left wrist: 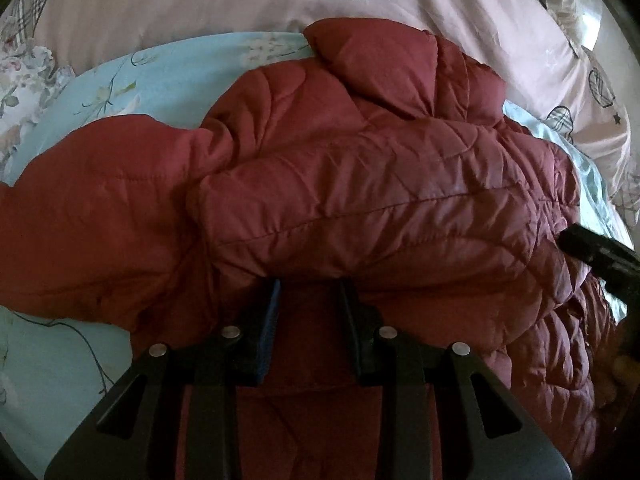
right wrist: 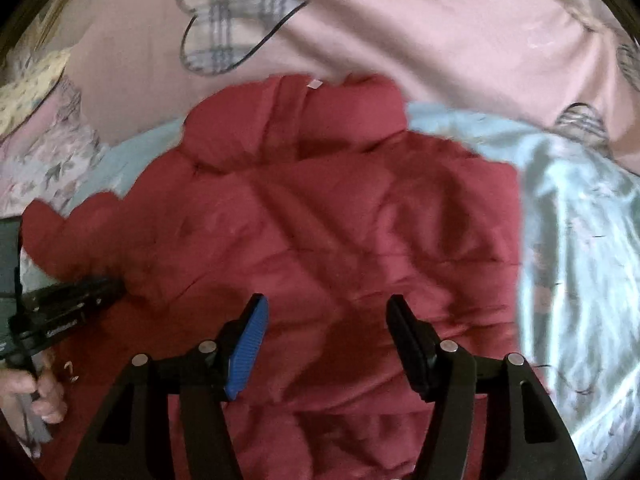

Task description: Fold large clothes

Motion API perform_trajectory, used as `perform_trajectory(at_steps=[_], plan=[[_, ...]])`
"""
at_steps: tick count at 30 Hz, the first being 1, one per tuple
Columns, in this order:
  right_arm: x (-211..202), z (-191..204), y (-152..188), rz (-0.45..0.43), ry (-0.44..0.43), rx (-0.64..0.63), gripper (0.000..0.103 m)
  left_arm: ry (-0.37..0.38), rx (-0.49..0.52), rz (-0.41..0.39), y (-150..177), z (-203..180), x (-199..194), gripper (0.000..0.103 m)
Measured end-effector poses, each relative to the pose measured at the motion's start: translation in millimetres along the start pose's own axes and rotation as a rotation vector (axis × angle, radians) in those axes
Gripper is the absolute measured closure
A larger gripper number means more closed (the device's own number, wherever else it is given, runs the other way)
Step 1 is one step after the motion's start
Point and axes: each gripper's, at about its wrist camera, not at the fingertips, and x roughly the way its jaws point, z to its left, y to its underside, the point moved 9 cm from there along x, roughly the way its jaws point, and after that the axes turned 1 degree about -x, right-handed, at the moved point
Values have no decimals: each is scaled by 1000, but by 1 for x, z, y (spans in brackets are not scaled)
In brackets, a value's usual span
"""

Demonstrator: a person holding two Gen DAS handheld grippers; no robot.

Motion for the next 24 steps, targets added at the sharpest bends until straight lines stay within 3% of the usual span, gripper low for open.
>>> perform_trajectory(at_steps=[2,7,14,17,19,22,24], plan=[[20,-7,9,47,24,-5,40,10,-1,0,1,1,-1,75],[36,-16,14,48,37,10,40,38,-8,6,3,5,2,75],[35,-10,15,49,44,8,40,35,9,15,3,4,3,75],[21,-14,14,37,16,36,40,68,-14,28,1,6,-6,74],[4,-13,14,15,-10,61,40,95,-39,18,2,10,-19,61],[-20,-11,15,-15,-38,69,40,78,-81,-25,5,23,-41,42],[-29,-10,18,-13,-53,72,40,74,-115,-37,9,35,-51,41]])
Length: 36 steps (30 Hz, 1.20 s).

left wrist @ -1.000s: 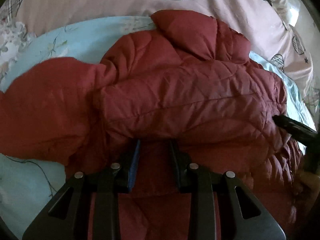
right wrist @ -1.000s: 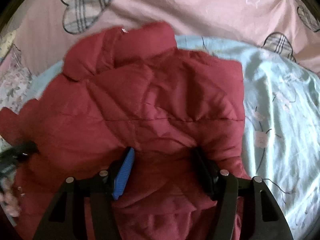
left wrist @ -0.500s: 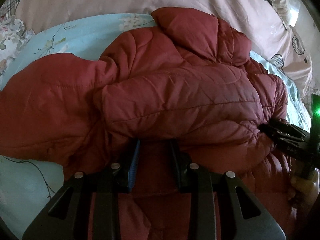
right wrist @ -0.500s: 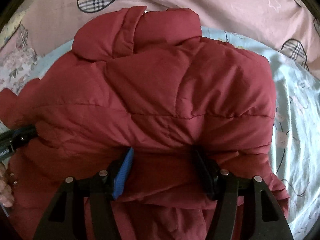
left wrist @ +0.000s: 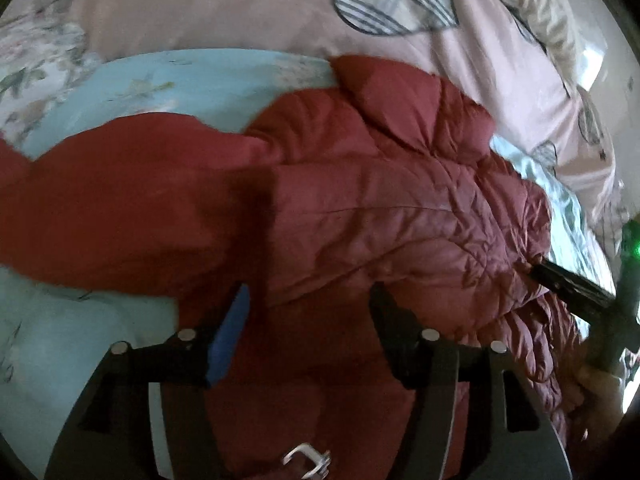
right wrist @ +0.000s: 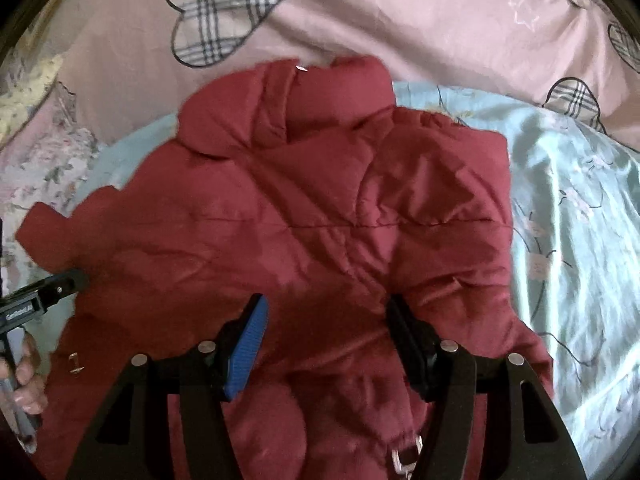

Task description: Fold large clothes

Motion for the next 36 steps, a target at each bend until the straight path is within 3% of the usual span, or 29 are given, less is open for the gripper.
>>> perform_trajectory(at_steps=[5,8,14,18,23,28,36], plan=[[-17,7,12,16,-53,18,40,20,-84,-4,7,29,-16,41],[-31,16,22,7,-69,4,40,2,-112,-21,10,49,-23,33],[-44,29,36,7,-70,-21,39,-32,-192,-43,12,88,-31,32],[-46,34,44,22,-84,-18,39,-94,-259,-65,14,119,-38,19],[-50,40,54,19,-86,-30,36,-161,-340,-79,14,162,-43,19],[-51,50,62,31,-117,-29,36,-273,-467,-85,10,222,-46,19],[-56,53,67,28,-120,-39,36,-407,-556,-134,-21,302,-46,19]])
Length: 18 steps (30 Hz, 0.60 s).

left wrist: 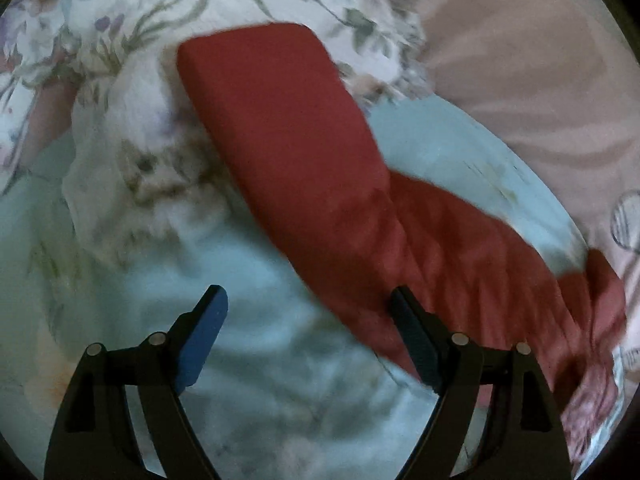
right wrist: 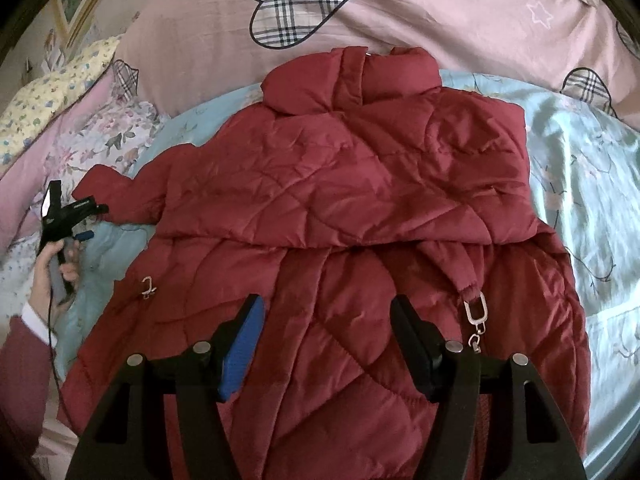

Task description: Fold large clothes

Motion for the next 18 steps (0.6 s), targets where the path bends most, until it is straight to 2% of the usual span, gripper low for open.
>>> perform_trajectory(at_steps=[6,8,9,10,12,15,18], plan=[[-1,2,6,9,2,-5,36,32,-41,-26,-30,4,12,20],[-1,1,8,9,3,-5,36,34,-31,-40,-35,4,10,45],[-1,1,9,8,4,-5,36,61,-23,-23,-35,1,12,70],[-2,0,9,8,5,-3,36,79,-20,-13,-33,-2,11,80],[-3,0,10,5,3,2,36,93,3,-39,-33,-8,3,91],[-6,0,9,-4,-9,11,36,131,53,-81,-30,-24,-18,94],[-6,-3,9,-9,-14,23,36,204,89,-125,-22,-46,-50,95]])
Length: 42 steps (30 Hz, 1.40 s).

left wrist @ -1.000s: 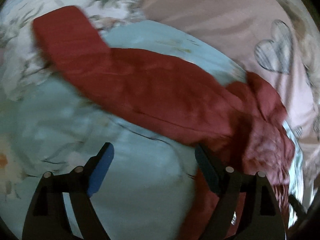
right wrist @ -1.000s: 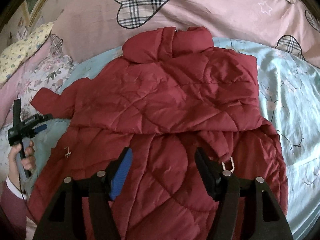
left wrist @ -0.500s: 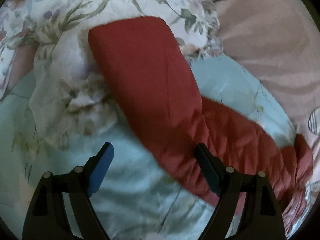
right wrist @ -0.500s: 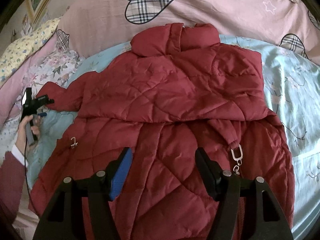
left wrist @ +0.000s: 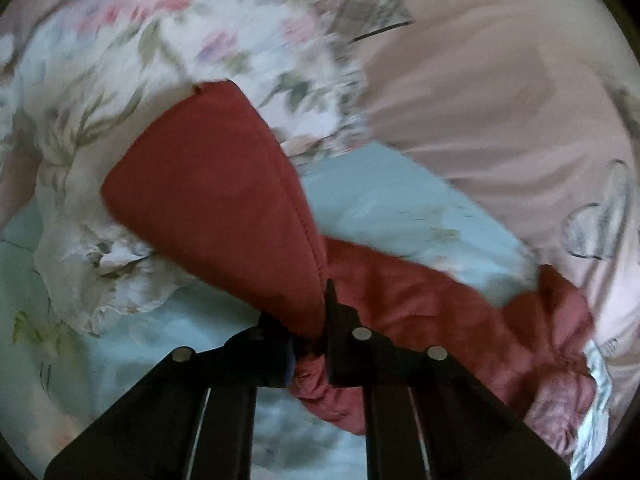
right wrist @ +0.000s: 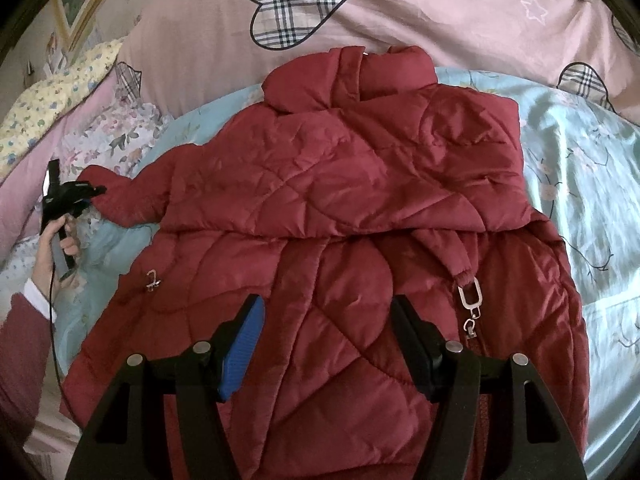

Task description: Fold large clothes

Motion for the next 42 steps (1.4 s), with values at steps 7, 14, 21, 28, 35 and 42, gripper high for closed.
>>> perform_trajectory(at_steps=[7,14,21,28,35,42], plan=[[1,-5,2,10,-14,39,36,192,109,-43,19,-86,-47,95],[-7,-12,0,-7,-16,57,36,343,240,-23,62,-174,-74,95],[-17,-24,-8,-32,-47,107,36,419,321,44,107,-238,-72,95],[-21,-39,-17,-51,-87,174,36,462,442,109,163,-296,-61,95],[-26,-57,-35,-79,-129,238,34,451,536,137,204,-331,-51,95],[-9,-71,-80,-98,-259,353,34,425,678,113,246,-358,-50,95]])
